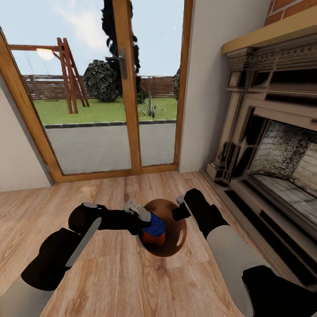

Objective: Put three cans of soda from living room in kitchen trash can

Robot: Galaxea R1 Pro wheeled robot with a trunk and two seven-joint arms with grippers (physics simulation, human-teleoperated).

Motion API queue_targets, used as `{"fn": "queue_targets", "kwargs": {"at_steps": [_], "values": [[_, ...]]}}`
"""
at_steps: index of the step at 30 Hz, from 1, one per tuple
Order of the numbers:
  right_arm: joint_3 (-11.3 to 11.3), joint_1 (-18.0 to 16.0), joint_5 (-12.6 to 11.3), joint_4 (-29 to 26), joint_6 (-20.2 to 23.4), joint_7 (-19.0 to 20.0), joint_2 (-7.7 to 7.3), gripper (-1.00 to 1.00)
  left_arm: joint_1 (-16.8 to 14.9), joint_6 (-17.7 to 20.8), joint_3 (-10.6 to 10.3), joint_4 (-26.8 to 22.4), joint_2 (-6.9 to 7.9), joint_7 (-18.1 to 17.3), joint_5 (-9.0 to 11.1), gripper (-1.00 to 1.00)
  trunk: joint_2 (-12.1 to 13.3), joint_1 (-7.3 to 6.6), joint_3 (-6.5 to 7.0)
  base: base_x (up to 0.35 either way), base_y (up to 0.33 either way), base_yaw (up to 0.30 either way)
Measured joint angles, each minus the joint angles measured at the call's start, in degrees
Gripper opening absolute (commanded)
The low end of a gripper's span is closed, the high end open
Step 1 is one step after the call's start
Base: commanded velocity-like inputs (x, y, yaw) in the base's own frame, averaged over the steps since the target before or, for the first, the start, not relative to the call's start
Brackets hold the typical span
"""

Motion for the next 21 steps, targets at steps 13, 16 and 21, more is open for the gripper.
{"fn": "queue_targets", "kwargs": {"at_steps": [13, 16, 21], "values": [[0.2, -0.01, -1.73, -0.02, 0.22, 0.14, 0.01, -1.0, 0.0, 0.0, -3.58, 1.2, -2.9, 4.72, -1.4, -1.0, 0.0, 0.0, 0.0, 0.0, 0.0, 0.0], [0.5, -0.01, -1.61, -0.02, 0.21, 0.11, 0.0, -1.0, 0.0, 0.0, -4.48, 1.76, -3.61, 6.16, -1.82, -1.0, 0.0, 0.0, 0.0, 0.0, 0.0, 0.0], [0.69, -0.02, -2.52, -0.03, 0.33, 0.16, 0.01, -1.0, 0.0, 0.0, -5.06, 2.17, -4.84, 7.09, -2.12, 1.0, 0.0, 0.0, 0.0, 0.0, 0.0, 0.0]]}}
